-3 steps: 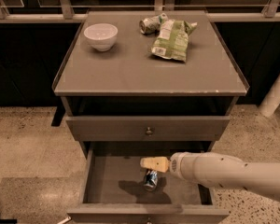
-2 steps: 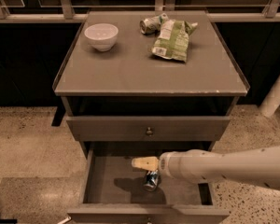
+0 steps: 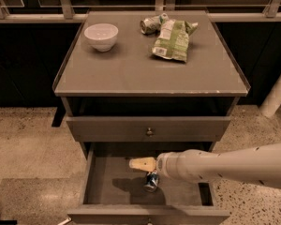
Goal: Pick redbull can from middle drawer and place on counter
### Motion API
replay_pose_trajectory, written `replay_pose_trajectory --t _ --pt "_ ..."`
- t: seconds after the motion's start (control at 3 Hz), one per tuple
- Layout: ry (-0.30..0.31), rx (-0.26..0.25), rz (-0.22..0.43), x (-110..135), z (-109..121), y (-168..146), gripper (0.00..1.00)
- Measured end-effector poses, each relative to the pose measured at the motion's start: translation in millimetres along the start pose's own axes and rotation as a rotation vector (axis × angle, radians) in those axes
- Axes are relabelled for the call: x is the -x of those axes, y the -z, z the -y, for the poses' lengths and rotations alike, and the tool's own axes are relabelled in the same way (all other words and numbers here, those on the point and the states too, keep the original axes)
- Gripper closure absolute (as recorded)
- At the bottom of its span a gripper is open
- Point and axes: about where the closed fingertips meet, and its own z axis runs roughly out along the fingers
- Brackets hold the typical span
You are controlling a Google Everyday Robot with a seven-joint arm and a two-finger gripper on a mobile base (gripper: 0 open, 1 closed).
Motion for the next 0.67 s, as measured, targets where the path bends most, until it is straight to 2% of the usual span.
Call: replay_pose_trajectory --t 0.33,0.67 --pt "-0.023 0.041 -0.012 -4.4 6.4 -18.1 0.0" --pt "-0.053 0.059 -0.018 -7.9 16.8 -32.3 0.0"
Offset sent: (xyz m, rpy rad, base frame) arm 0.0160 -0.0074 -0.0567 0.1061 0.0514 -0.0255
